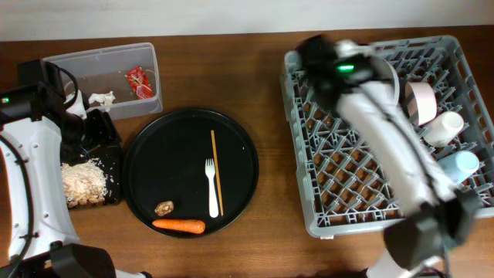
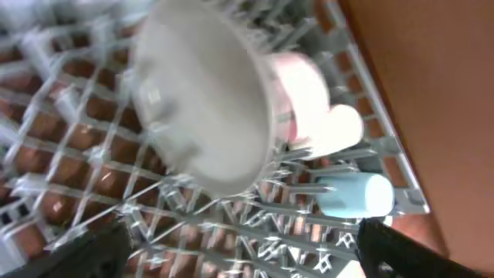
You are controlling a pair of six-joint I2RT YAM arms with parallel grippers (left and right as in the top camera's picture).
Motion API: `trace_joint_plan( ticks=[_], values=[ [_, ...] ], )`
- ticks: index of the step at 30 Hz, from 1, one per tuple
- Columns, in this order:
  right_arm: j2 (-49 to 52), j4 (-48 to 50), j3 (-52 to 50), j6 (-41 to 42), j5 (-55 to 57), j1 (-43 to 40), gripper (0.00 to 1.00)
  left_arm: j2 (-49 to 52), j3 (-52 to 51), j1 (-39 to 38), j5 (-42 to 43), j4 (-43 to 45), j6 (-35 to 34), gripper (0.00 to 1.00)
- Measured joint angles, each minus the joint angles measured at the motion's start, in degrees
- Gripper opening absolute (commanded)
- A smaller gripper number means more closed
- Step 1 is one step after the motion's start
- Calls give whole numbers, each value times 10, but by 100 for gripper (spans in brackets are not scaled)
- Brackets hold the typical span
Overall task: Sort waste into correct bins and load items into the dishwasher rack
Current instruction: 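Stand the plate upright in the rack and open the right gripper, then move the right gripper over the white fork on the round tray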
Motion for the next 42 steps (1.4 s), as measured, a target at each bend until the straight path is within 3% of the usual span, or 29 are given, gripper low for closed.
trace_joint_plan(
  ticks=[2, 4, 10, 14, 23, 30, 38, 41, 42],
  values=[
    [-50, 8, 0, -15, -44, -73, 17, 0, 0, 0, 0, 0, 0, 66],
    [-70, 11, 1, -31, -81, -135, 4, 0, 0, 0, 0, 0, 0, 66],
    [-51, 50, 1, -113, -256, -314, 4, 0, 0, 0, 0, 0, 0, 66],
    [-10, 89, 1, -170, -382, -367, 4, 0, 0, 0, 0, 0, 0, 66],
    [96, 134, 1, -239, -526, -341, 4, 0, 0, 0, 0, 0, 0, 66],
    [102, 132, 0, -352, -658, -302, 4, 0, 0, 0, 0, 0, 0, 66],
    [101, 109, 0, -372, -632, -302, 8, 0, 0, 0, 0, 0, 0, 66],
    [86, 100, 0, -349, -567, -302, 19, 0, 0, 0, 0, 0, 0, 67],
    [75, 96, 0, -339, -541, -302, 24, 0, 0, 0, 0, 0, 0, 72]
  ],
)
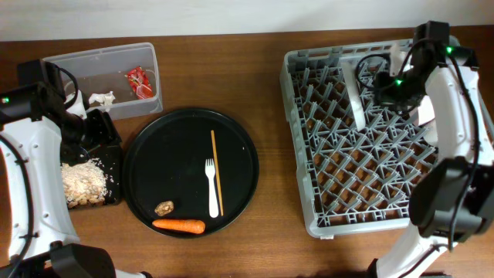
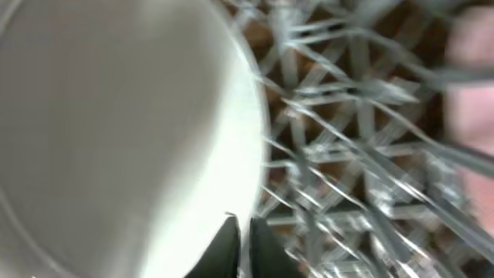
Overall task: Sort waste into correct bins and load items into the dishwasher rack
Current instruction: 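Move the right gripper over the white fork on the round tray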
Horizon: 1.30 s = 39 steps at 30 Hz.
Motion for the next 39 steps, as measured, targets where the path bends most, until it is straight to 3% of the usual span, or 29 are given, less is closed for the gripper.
trace_joint_plan(
  ticks=[3, 8, 11, 18, 23, 28, 32, 34, 39],
  values=[
    [-54, -12, 0, 24, 51, 0, 46, 0, 0, 0, 0, 0, 0, 75],
    [-178, -89, 3, 43, 38, 2, 47, 0, 0, 0, 0, 0, 0, 76],
    [-203, -138, 6, 44, 8, 26, 47, 0, 0, 0, 0, 0, 0, 76],
    [-198, -146, -10, 64, -19, 199, 48, 0, 0, 0, 0, 0, 0, 79],
    [-162, -83, -46, 114, -24, 331, 51, 0, 0, 0, 0, 0, 0, 80],
    [-65, 8, -64, 158, -27, 466, 51, 0, 0, 0, 0, 0, 0, 80],
    [8, 75, -64, 200, -27, 532, 52, 0, 0, 0, 0, 0, 0, 80],
    [38, 111, -65, 227, -26, 548, 57, 0, 0, 0, 0, 0, 0, 80],
    [98, 161, -65, 269, -26, 565, 60, 0, 0, 0, 0, 0, 0, 80]
  ],
)
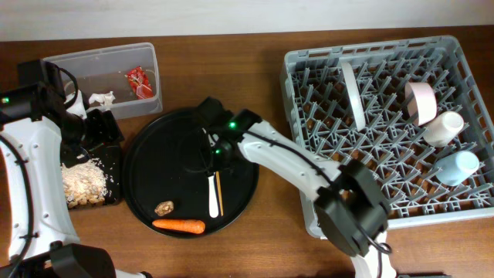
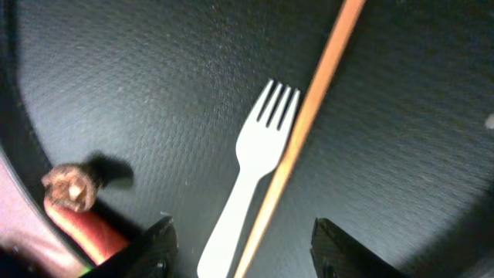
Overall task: Sort waste into correct bins and load items into the dishwasher rack
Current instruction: 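Move the right gripper over the white fork on the round tray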
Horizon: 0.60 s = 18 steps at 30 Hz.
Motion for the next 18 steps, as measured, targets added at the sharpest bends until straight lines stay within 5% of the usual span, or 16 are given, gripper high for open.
trace_joint_plan(
  ticks=[18],
  values=[
    [64, 66, 0, 47, 26, 13, 60, 0, 0, 0, 0, 0, 0, 80]
  ],
)
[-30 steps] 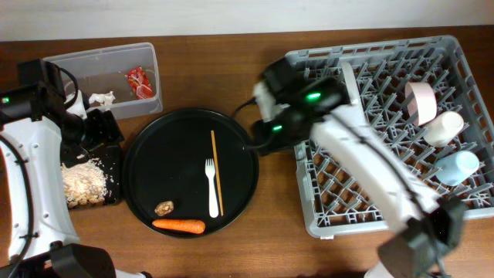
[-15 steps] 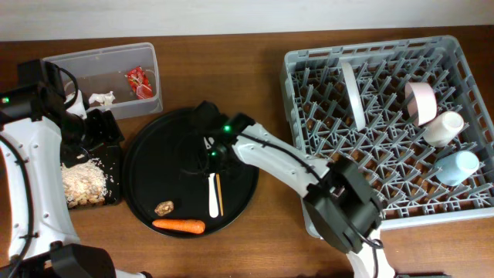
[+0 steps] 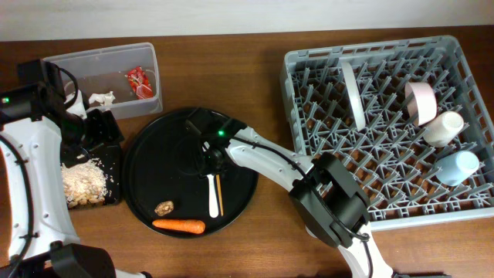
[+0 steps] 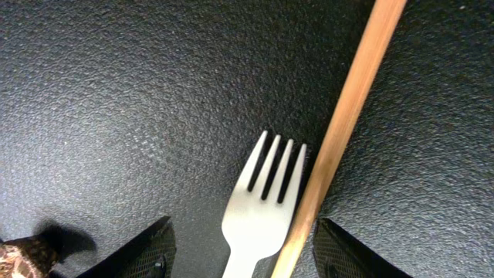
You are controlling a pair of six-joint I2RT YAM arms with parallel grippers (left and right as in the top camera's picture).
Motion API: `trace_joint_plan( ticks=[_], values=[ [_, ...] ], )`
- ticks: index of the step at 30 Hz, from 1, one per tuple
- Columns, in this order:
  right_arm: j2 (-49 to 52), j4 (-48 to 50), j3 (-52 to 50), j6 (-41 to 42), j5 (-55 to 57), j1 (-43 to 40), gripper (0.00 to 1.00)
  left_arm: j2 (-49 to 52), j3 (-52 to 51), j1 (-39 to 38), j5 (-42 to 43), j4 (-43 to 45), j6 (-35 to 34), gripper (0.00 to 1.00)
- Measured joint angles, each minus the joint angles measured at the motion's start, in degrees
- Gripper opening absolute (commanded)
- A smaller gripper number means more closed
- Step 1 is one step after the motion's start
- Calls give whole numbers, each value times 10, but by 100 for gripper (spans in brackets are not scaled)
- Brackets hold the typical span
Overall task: Sort waste into correct bins and load items into the dishwasher rack
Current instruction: 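Move the right gripper over the white fork on the round tray, then lower the right gripper and close on the white fork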
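Observation:
A white plastic fork (image 4: pixel 261 212) and a wooden chopstick (image 4: pixel 347 123) lie side by side on the black round tray (image 3: pixel 166 162). My right gripper (image 4: pixel 243 259) hangs open low over them, one finger (image 4: pixel 147 251) left of the fork and the other beyond the chopstick. Overhead, it (image 3: pixel 212 157) covers the fork's tines, and the fork handle (image 3: pixel 213 199) pokes out below. A carrot (image 3: pixel 178 226) and a brown food scrap (image 3: pixel 163 208) lie at the tray's near edge. My left gripper (image 3: pixel 94 127) hovers at the black bin; its jaws are unclear.
The grey dishwasher rack (image 3: pixel 287 93) holds a standing white plate (image 3: pixel 353 94), a pink cup (image 3: pixel 421 104), a white cup (image 3: pixel 442 127) and a blue cup (image 3: pixel 461 166). A clear bin (image 3: pixel 77 66) holds a red wrapper (image 3: pixel 139 81). The black bin (image 3: pixel 85 184) holds crumbs.
My right gripper has come lower and closer over the fork's head, still open, its fingers now flanking the fork and chopstick. The left arm has not moved.
My right gripper was over the rack with the white plate close before it. Then it was at the plate as it stood among the rack's tines. Later the plate stood alone in the rack and the gripper was open over the tray; now it is down at the fork.

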Motion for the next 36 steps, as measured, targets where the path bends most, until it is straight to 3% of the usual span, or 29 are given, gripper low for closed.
trace_joint_plan(
  ticks=[9, 14, 24, 36],
  values=[
    [2, -3, 0, 1, 4, 10, 59, 0, 0, 0, 0, 0, 0, 80],
    [2, -47, 0, 33, 33, 11, 55, 0, 0, 0, 0, 0, 0, 80],
    [2, -88, 22, 54, 54, 11, 56, 0, 0, 0, 0, 0, 0, 80],
    [5, -73, 46, 60, 33, 30, 56, 0, 0, 0, 0, 0, 0, 80]
  ],
)
